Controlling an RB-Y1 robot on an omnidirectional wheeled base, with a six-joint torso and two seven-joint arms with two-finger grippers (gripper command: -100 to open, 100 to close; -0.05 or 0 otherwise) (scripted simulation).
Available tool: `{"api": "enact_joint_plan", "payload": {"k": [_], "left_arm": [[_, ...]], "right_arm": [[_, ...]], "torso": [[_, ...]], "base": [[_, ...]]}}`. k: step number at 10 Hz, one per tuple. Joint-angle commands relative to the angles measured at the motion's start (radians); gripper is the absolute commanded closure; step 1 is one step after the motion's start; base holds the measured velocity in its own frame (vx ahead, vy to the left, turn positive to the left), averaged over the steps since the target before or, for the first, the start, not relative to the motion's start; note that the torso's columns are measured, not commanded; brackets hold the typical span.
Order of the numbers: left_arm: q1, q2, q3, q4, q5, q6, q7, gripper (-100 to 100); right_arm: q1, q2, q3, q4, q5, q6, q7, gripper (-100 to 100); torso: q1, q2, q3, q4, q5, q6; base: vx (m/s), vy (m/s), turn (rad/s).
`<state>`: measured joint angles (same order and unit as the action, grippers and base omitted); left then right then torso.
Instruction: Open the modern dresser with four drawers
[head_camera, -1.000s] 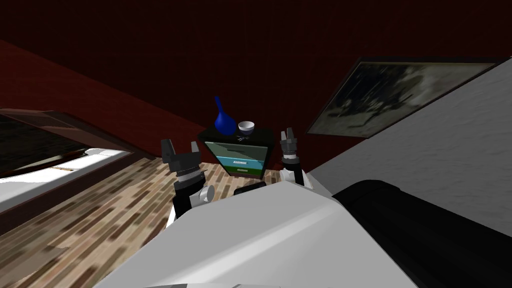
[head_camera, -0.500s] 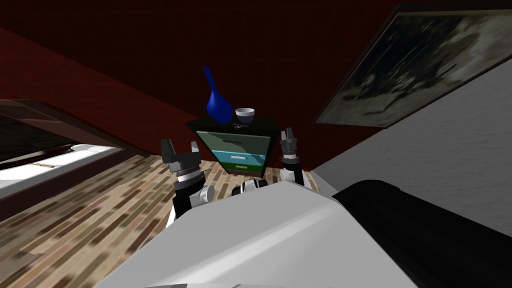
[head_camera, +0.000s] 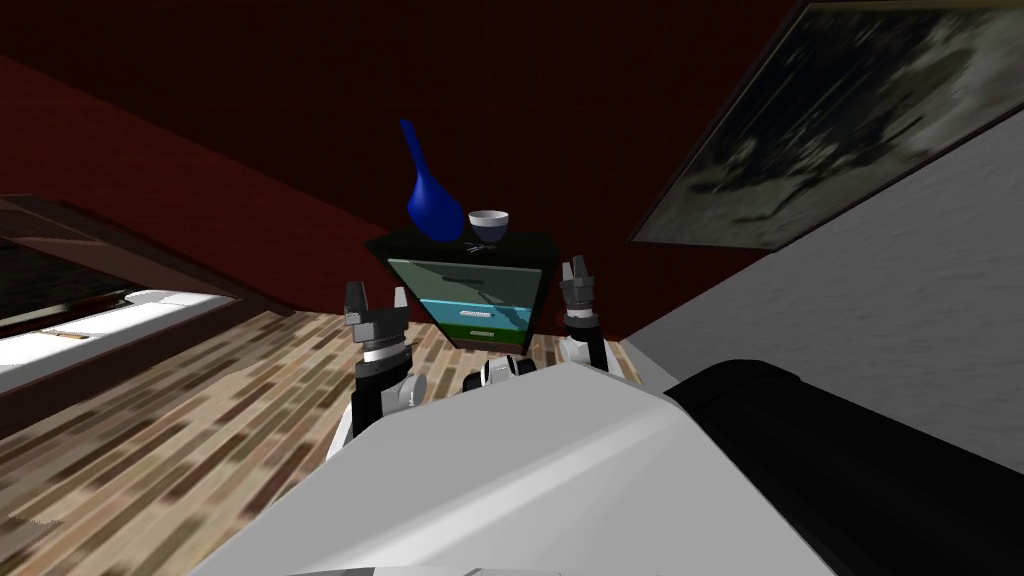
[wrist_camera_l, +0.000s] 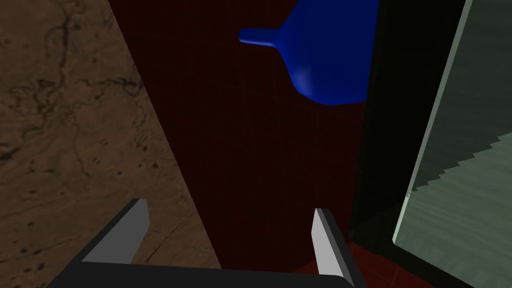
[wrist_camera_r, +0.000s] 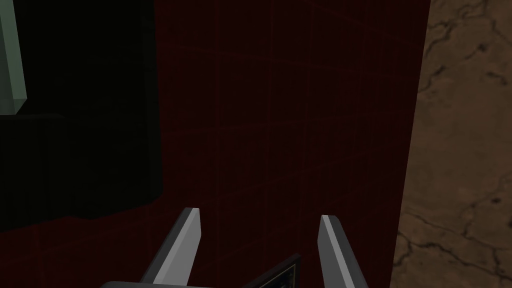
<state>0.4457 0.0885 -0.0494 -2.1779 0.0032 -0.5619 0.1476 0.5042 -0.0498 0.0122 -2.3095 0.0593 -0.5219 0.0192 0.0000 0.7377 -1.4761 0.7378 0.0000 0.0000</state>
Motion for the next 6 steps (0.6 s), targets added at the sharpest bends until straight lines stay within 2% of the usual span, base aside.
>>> {"api": "enact_joint_plan", "payload": {"k": [1, 6], "left_arm": [[-0.009, 0.041, -0.004, 0.051, -0.001, -0.015, -0.003, -100], [-0.033, 0.083, -0.018, 0.186, -0.007, -0.056, -0.014, -100]], "right_arm": [[0.0, 0.0, 0.0, 0.0, 0.0, 0.0, 0.0, 0], [0.0, 0.0, 0.0, 0.0, 0.0, 0.0, 0.0, 0]], "torso": [[0.0, 0.0, 0.0, 0.0, 0.0, 0.0], [0.0, 0.0, 0.0, 0.0, 0.0, 0.0]], "base": [[0.017, 0.01, -0.033], [0.022, 0.019, -0.047]]}}
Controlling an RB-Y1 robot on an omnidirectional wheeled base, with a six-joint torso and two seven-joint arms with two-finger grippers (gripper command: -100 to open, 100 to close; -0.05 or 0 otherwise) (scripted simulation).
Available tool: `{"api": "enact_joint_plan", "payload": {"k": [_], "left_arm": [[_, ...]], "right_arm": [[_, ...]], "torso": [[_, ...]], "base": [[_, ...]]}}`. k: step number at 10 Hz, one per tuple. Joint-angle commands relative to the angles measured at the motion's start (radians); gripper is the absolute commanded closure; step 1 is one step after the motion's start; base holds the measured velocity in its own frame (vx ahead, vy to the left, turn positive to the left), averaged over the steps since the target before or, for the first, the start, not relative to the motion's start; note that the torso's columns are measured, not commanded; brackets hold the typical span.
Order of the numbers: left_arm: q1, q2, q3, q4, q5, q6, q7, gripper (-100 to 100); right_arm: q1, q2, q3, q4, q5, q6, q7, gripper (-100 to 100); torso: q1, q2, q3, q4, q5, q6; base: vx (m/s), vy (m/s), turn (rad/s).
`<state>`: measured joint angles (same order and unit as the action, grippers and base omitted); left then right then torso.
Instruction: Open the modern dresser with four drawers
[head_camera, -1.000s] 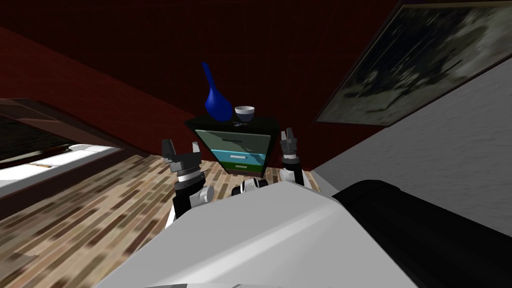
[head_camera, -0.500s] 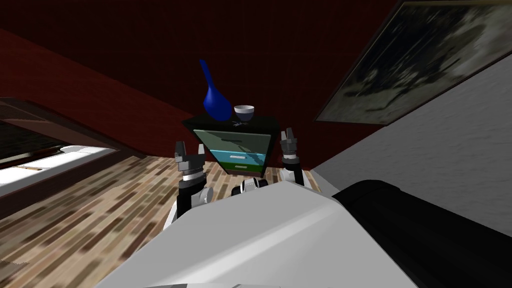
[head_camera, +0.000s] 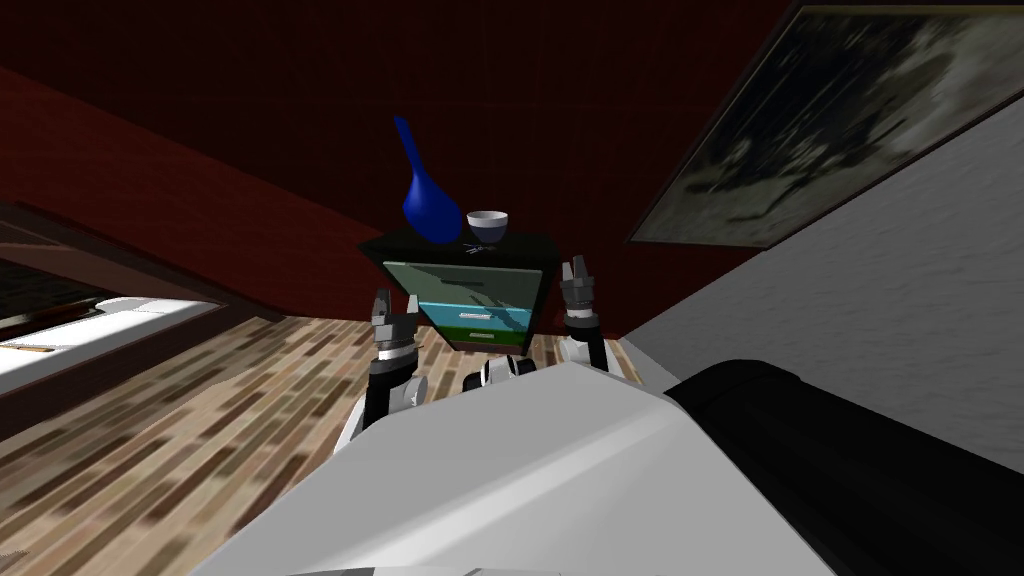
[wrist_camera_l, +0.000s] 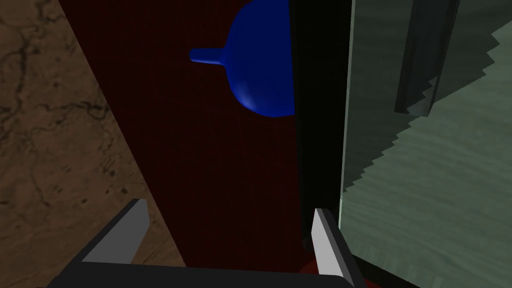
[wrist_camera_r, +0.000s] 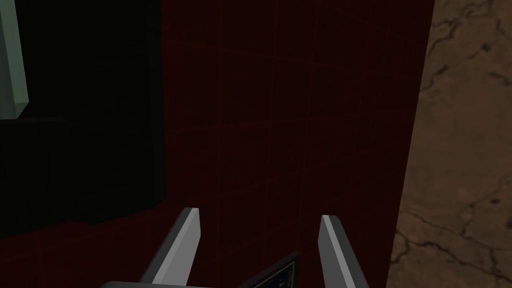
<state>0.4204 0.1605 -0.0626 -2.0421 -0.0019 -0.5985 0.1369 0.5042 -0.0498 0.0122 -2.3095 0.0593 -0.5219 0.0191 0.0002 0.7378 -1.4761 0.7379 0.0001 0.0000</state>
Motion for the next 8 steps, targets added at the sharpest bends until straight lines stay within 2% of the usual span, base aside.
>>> {"api": "enact_joint_plan", "payload": {"k": [1, 7, 8], "left_arm": [[-0.007, 0.011, -0.005, 0.055, -0.002, -0.019, -0.004, -100], [-0.045, 0.029, -0.028, 0.264, -0.011, -0.083, -0.021, -100], [-0.045, 0.029, -0.028, 0.275, -0.011, -0.083, -0.021, -100]], "right_arm": [[0.0, 0.0, 0.0, 0.0, 0.0, 0.0, 0.0, 0], [0.0, 0.0, 0.0, 0.0, 0.0, 0.0, 0.0, 0], [0.0, 0.0, 0.0, 0.0, 0.0, 0.0, 0.0, 0]], "torso": [[0.0, 0.0, 0.0, 0.0, 0.0, 0.0], [0.0, -0.001, 0.0, 0.0, 0.0, 0.0], [0.0, 0.0, 0.0, 0.0, 0.0, 0.0]], "base": [[0.015, 0.014, -0.012], [0.026, 0.021, -0.056], [0.019, 0.022, -0.021]]}}
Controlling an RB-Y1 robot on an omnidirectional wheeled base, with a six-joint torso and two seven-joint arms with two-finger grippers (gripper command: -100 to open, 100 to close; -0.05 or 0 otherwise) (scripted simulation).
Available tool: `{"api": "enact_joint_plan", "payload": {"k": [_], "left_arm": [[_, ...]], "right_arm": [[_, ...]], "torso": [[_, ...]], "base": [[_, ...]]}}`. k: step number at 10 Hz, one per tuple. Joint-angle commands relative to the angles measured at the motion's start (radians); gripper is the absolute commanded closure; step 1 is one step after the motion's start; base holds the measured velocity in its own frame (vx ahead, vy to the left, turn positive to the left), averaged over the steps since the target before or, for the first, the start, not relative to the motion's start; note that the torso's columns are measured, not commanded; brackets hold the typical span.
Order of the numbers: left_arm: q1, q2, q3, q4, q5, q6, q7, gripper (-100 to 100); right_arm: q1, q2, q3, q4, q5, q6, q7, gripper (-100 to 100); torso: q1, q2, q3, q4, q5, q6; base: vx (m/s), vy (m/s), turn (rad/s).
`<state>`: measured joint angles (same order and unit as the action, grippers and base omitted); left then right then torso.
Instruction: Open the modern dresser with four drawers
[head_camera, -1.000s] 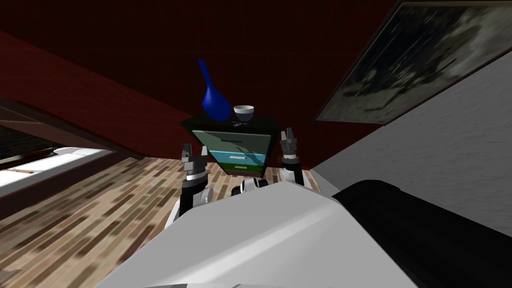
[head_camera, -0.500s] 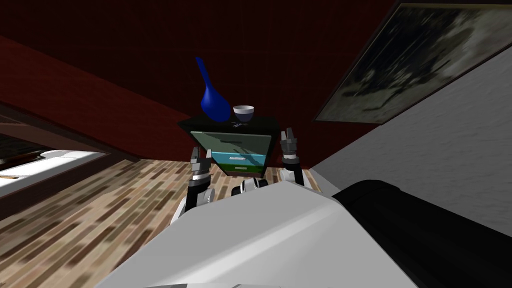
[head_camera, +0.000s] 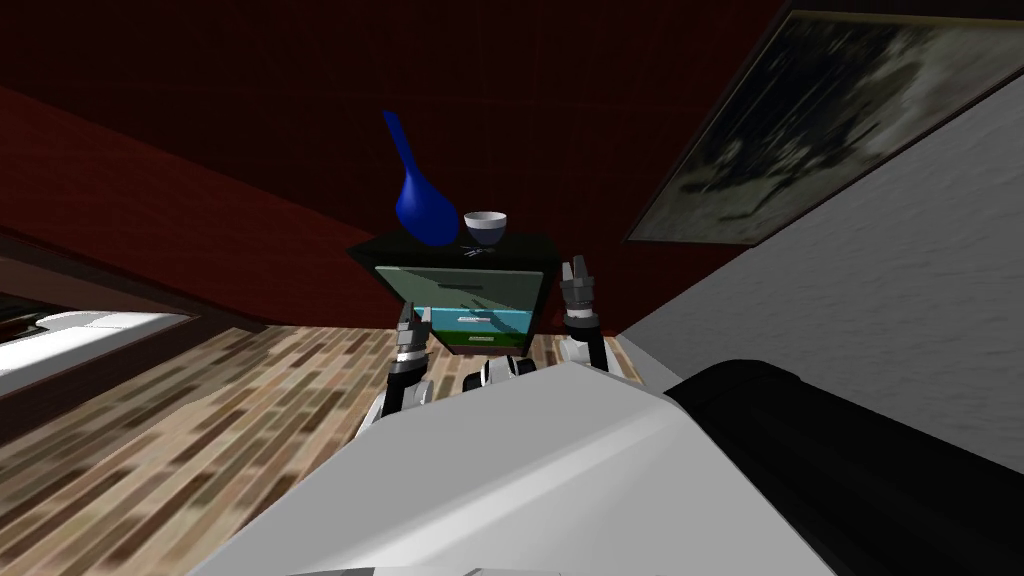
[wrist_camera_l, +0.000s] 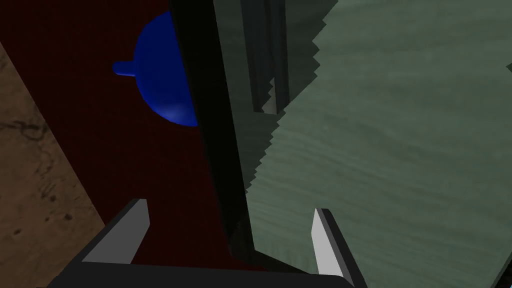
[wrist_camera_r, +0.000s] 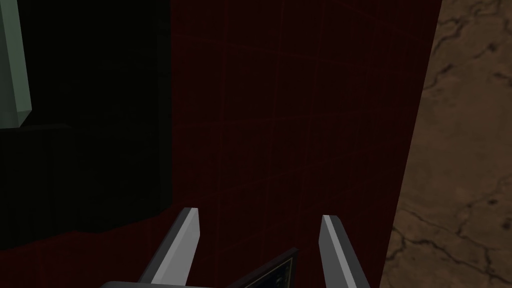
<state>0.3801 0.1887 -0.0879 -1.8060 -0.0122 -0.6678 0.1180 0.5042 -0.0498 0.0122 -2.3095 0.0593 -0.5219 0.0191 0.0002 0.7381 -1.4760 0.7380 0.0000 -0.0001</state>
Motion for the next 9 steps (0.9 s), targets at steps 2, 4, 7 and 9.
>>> {"api": "enact_joint_plan", "payload": {"k": [2, 4, 7, 9], "left_arm": [[-0.012, 0.001, -0.007, 0.08, -0.003, -0.025, -0.006, -100], [-0.026, -0.002, -0.016, 0.15, -0.007, -0.049, -0.013, -100], [-0.041, -0.007, -0.024, 0.242, -0.01, -0.073, -0.019, -100], [-0.048, -0.01, -0.029, 0.287, -0.012, -0.085, -0.023, -100]], "right_arm": [[0.0, 0.0, 0.0, 0.0, 0.0, 0.0, 0.0, 0], [0.0, 0.0, 0.0, 0.0, 0.0, 0.0, 0.0, 0], [0.0, 0.0, 0.0, 0.0, 0.0, 0.0, 0.0, 0], [0.0, 0.0, 0.0, 0.0, 0.0, 0.0, 0.0, 0]], "torso": [[-0.001, 0.001, 0.001, 0.0, 0.0, 0.0], [0.0, 0.0, 0.0, 0.0, 0.0, 0.0], [0.0, 0.0, 0.0, 0.0, 0.0, 0.0], [-0.001, 0.001, 0.0, 0.0, 0.0, 0.0]], "base": [[0.015, 0.014, -0.034], [0.017, 0.017, -0.063], [0.026, 0.024, -0.042], [0.015, 0.011, -0.034]]}}
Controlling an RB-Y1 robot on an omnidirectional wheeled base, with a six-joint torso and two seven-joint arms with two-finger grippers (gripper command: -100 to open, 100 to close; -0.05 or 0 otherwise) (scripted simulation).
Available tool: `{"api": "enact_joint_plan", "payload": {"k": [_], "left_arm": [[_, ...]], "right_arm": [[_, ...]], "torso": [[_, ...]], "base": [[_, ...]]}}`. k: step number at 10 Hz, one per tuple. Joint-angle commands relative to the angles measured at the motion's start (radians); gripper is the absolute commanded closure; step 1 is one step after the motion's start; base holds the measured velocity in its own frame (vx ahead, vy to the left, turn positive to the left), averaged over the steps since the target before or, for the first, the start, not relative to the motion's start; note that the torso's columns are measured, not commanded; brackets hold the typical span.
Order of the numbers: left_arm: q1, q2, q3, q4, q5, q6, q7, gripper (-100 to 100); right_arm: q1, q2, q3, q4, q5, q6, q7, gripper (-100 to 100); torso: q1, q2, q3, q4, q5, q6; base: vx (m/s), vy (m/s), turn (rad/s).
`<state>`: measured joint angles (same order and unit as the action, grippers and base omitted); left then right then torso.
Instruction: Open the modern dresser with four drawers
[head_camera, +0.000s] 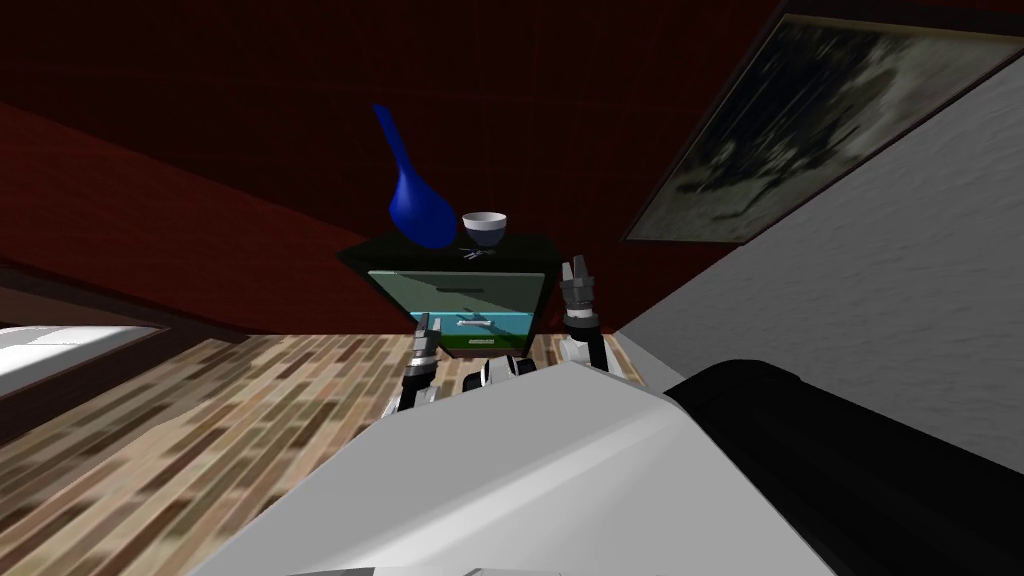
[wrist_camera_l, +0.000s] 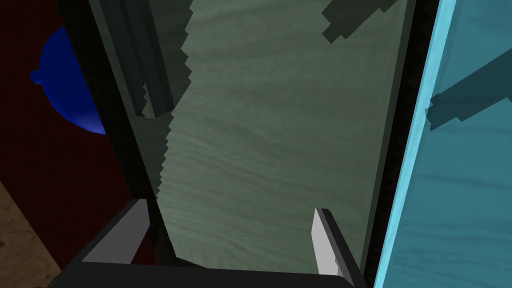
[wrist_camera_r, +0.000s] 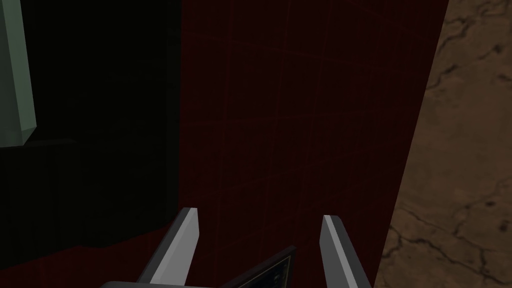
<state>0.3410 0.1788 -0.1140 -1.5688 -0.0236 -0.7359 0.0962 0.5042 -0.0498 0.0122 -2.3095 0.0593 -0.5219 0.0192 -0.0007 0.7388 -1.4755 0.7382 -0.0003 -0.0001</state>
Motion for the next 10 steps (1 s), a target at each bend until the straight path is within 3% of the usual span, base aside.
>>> {"api": "enact_joint_plan", "payload": {"k": [1, 10], "left_arm": [[-0.017, -0.004, -0.007, 0.078, -0.002, -0.029, -0.004, -100], [-0.051, -0.025, -0.027, 0.295, -0.011, -0.083, -0.02, -100]], "right_arm": [[0.0, 0.0, 0.0, 0.0, 0.0, 0.0, 0.0, 0], [0.0, 0.0, 0.0, 0.0, 0.0, 0.0, 0.0, 0]], "torso": [[0.0, 0.0, 0.0, 0.0, 0.0, 0.0], [0.001, -0.001, 0.0, 0.0, 0.0, 0.0]], "base": [[0.022, 0.018, -0.063], [0.017, 0.017, -0.036]]}}
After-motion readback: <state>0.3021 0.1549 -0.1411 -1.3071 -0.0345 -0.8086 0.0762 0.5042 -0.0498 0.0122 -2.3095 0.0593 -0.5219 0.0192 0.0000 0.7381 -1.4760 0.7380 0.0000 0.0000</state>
